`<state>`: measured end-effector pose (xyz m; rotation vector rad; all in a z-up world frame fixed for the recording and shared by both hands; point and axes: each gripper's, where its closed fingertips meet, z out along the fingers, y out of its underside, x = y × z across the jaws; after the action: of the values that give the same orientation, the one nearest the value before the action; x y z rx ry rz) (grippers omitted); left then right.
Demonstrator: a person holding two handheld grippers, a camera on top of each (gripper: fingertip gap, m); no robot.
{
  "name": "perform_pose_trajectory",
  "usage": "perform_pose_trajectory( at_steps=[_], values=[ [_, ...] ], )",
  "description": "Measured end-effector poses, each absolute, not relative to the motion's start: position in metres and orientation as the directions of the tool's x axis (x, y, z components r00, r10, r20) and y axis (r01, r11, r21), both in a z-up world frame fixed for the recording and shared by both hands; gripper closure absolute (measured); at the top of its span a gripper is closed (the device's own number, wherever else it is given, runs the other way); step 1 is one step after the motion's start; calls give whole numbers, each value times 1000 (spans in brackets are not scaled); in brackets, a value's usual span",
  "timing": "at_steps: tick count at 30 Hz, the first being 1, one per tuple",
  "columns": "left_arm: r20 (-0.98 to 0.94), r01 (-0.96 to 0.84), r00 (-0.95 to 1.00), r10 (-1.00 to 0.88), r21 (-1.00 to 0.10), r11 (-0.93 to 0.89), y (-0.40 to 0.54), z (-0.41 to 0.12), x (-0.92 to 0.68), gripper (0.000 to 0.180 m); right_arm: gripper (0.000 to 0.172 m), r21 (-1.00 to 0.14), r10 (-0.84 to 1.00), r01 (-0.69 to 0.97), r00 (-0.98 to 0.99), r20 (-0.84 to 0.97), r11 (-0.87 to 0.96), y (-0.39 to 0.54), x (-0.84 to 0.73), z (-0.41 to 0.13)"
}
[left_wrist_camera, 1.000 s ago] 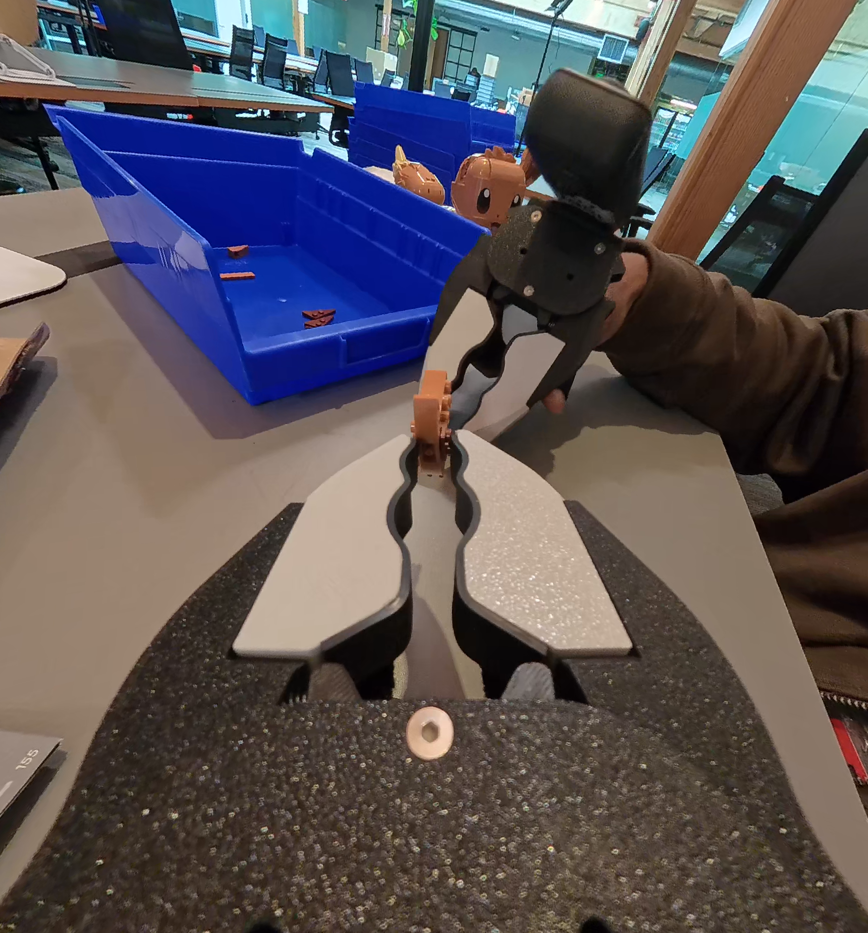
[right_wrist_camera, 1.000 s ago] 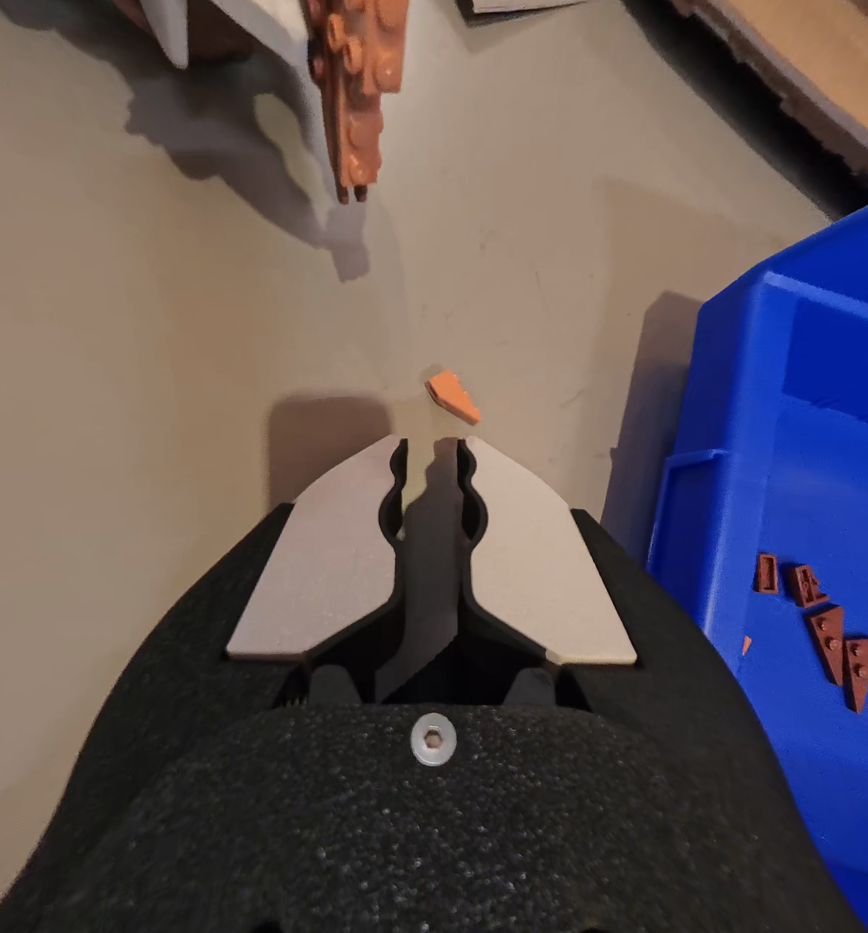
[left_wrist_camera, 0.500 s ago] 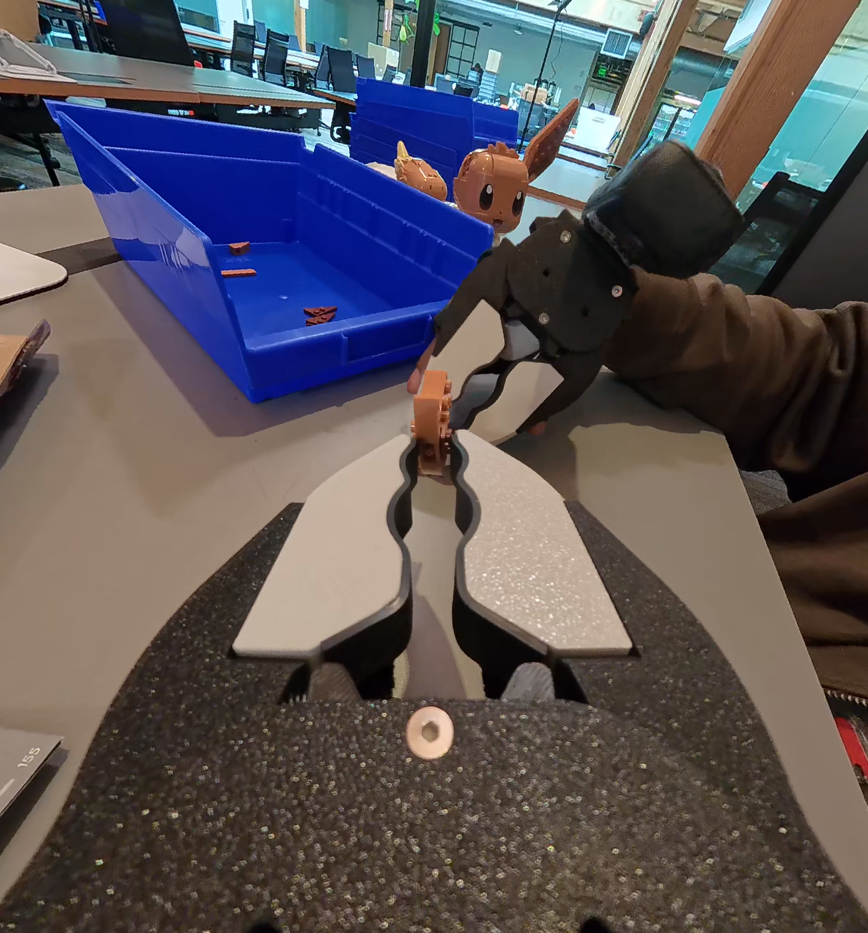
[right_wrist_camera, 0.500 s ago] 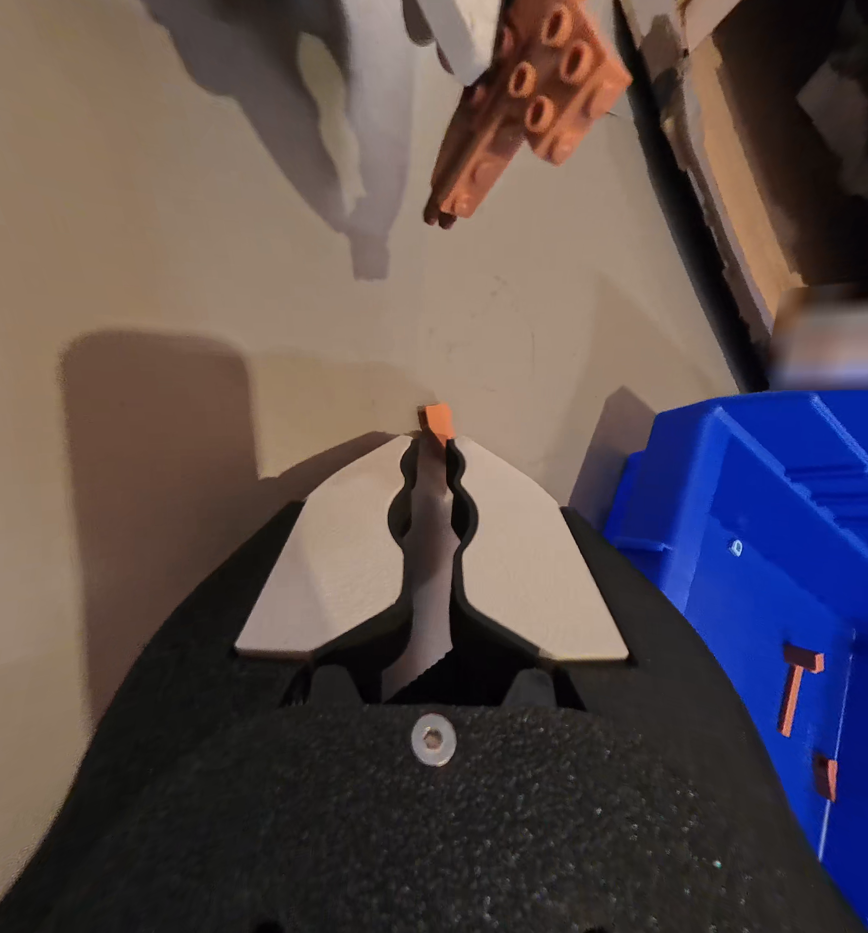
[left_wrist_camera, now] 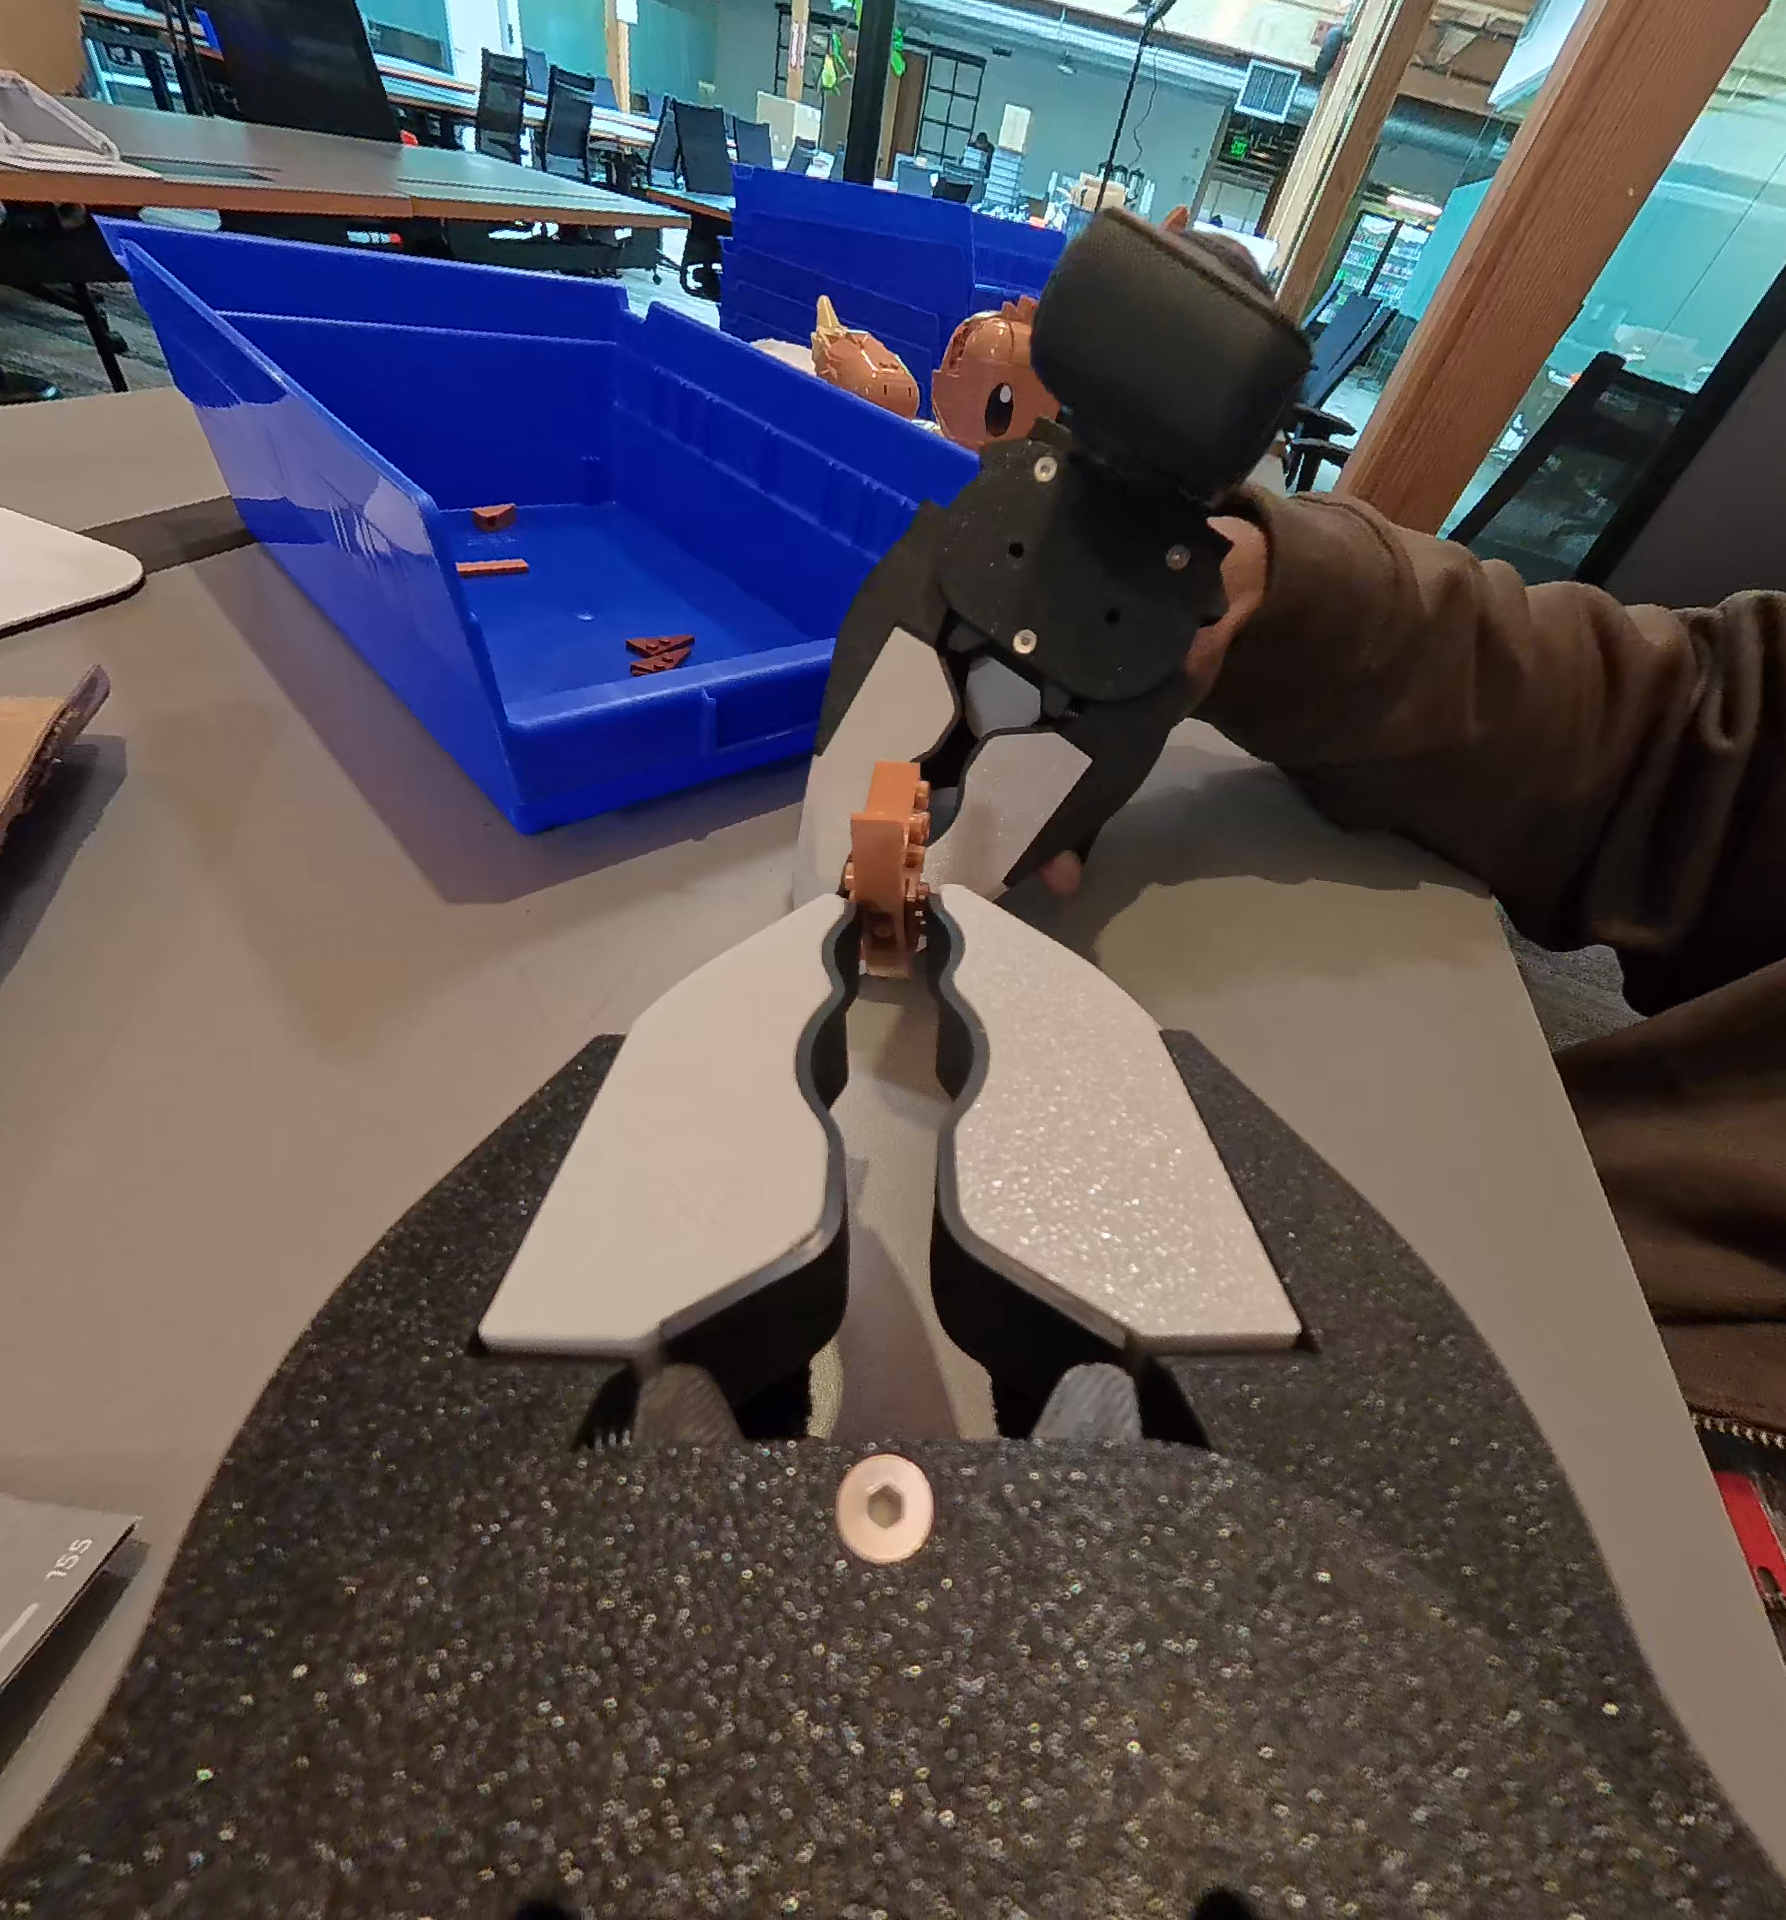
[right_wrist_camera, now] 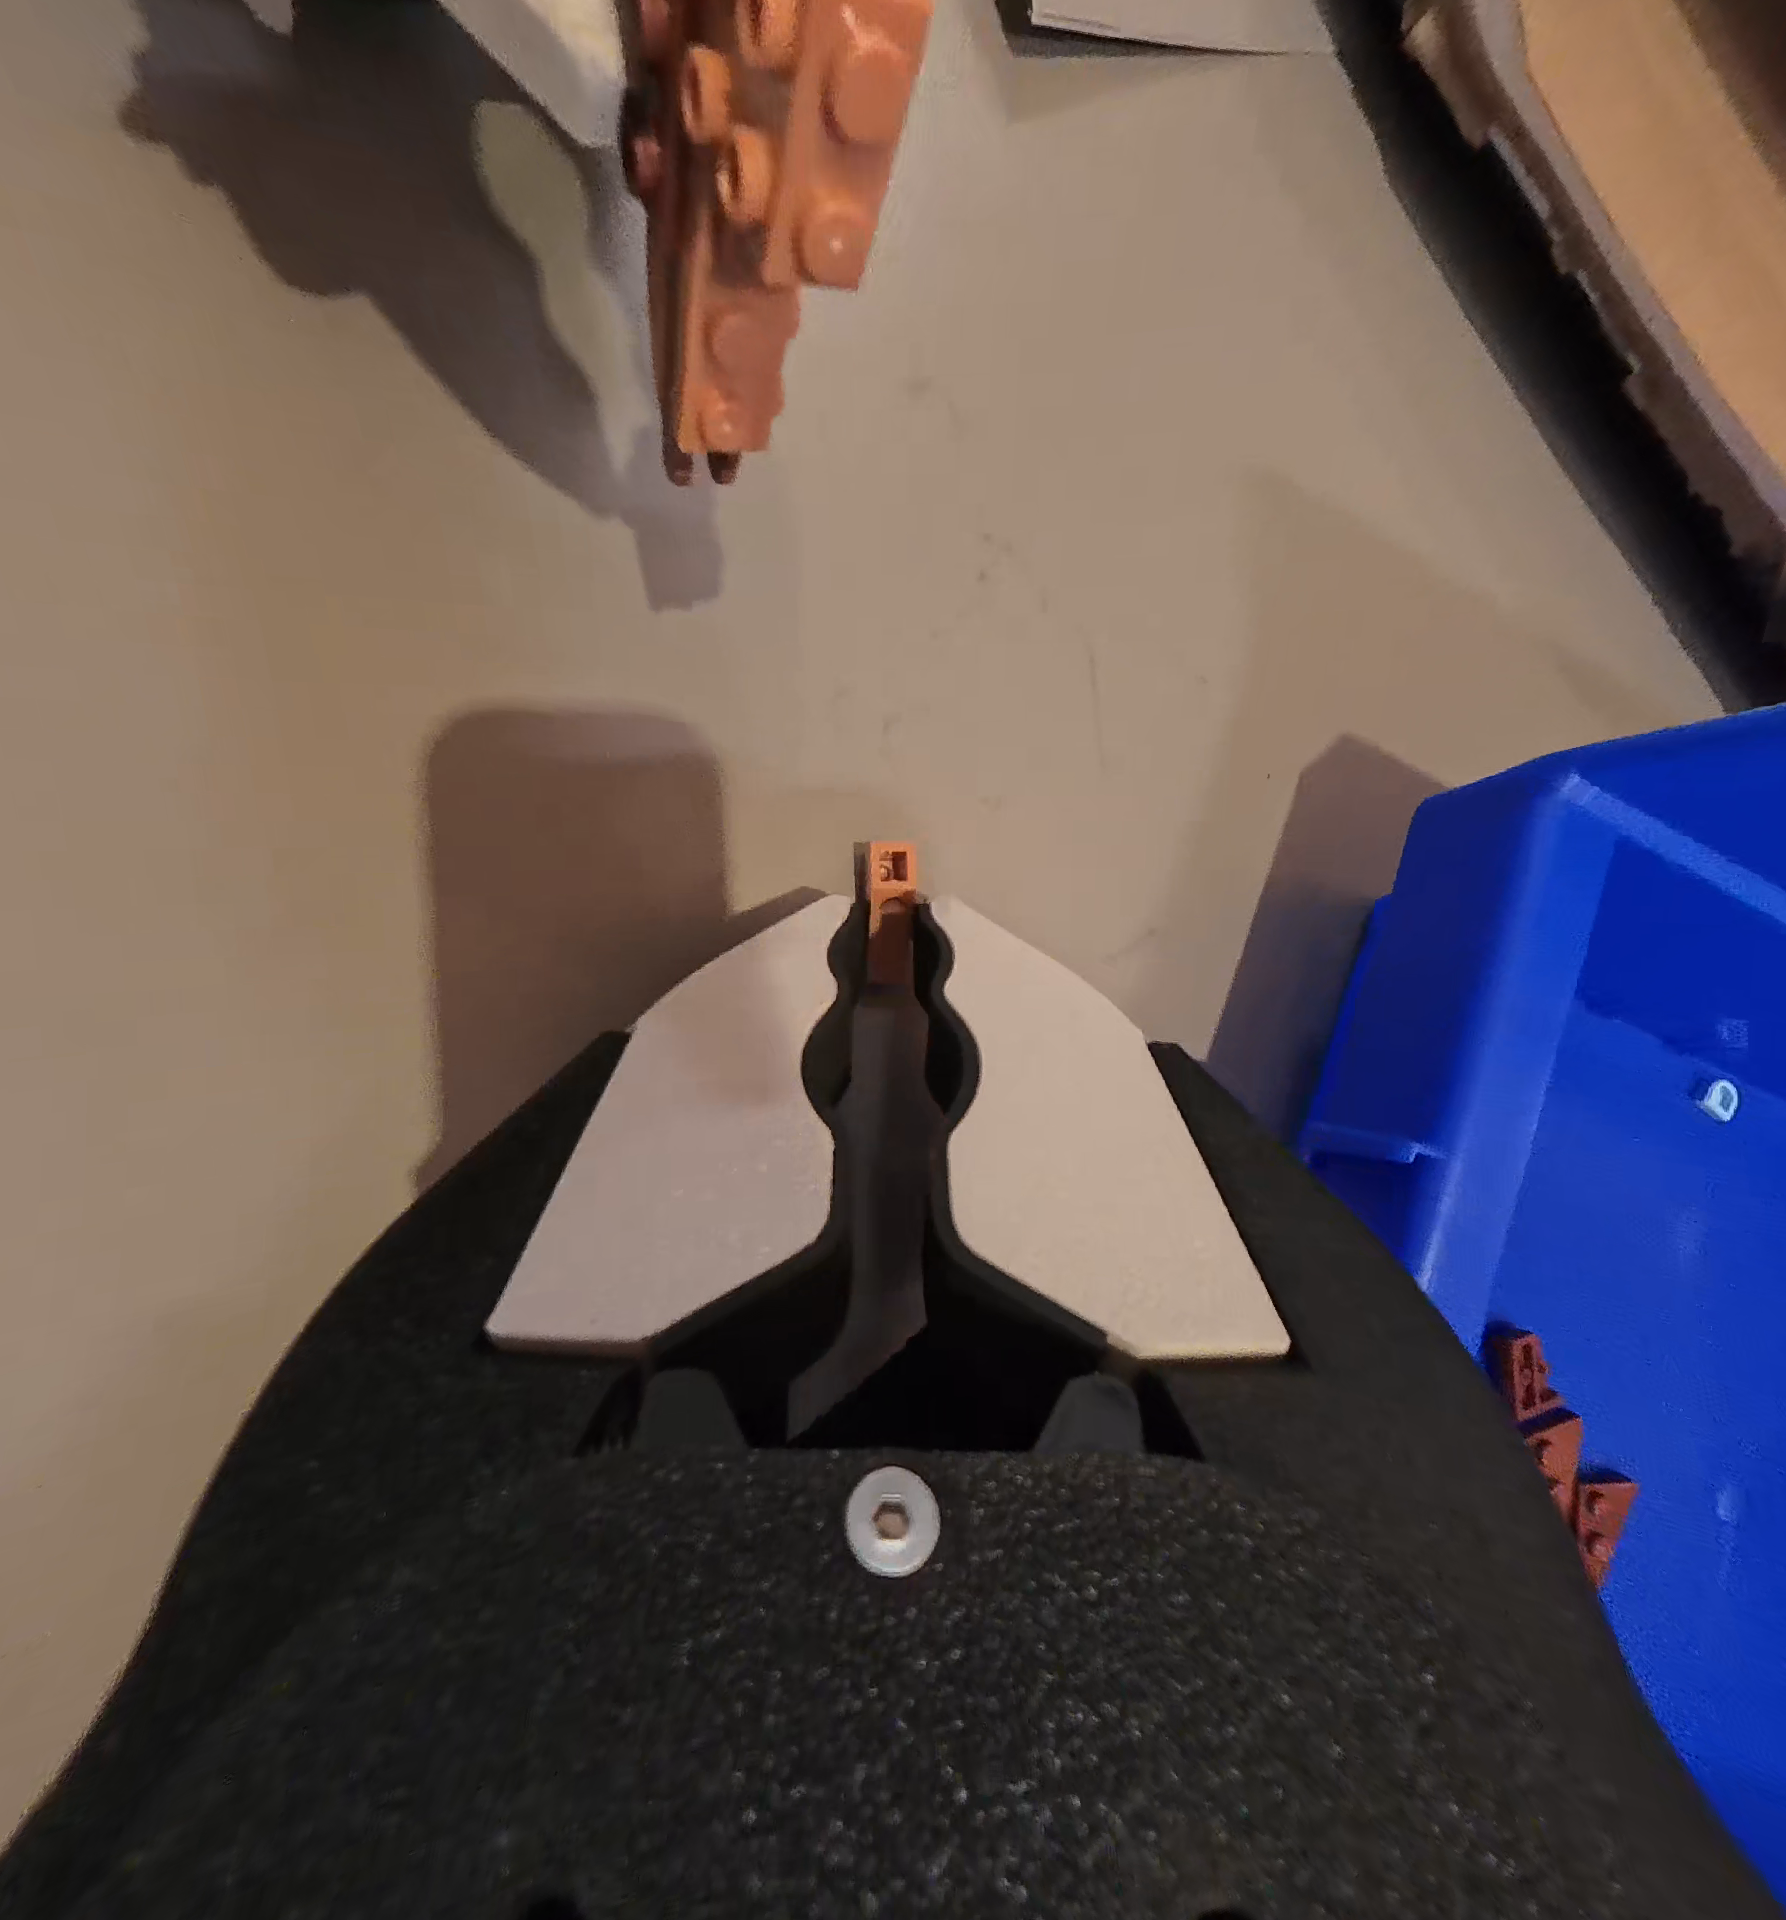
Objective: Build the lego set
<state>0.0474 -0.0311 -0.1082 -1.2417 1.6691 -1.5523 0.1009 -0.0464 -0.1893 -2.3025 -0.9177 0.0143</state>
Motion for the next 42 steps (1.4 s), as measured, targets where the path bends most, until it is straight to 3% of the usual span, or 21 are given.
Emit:
perform_pose_trajectory(
  at_steps=[8, 14, 19, 42],
  values=[
    [219, -248, -432, -875, -961, -118, -29, -105, 47, 169, 164, -663, 525, 434, 848, 73, -610, -43, 98, -185],
    [348, -204, -457, -819, -937, -285, -21, -92, 45, 169, 164, -890, 503, 70, 843, -188, -450, -38, 71, -114],
    [384, -175, -488, -784, -923, -343, -23, -85, 44, 169, 164, -908, 531, -143, 771, -352, -395, -36, 54, -86],
    [418, -151, -524, -742, -903, -402, -27, -78, 43, 169, 164, -900, 531, -233, 742, -410, -369, -31, 47, -83]
  ],
)
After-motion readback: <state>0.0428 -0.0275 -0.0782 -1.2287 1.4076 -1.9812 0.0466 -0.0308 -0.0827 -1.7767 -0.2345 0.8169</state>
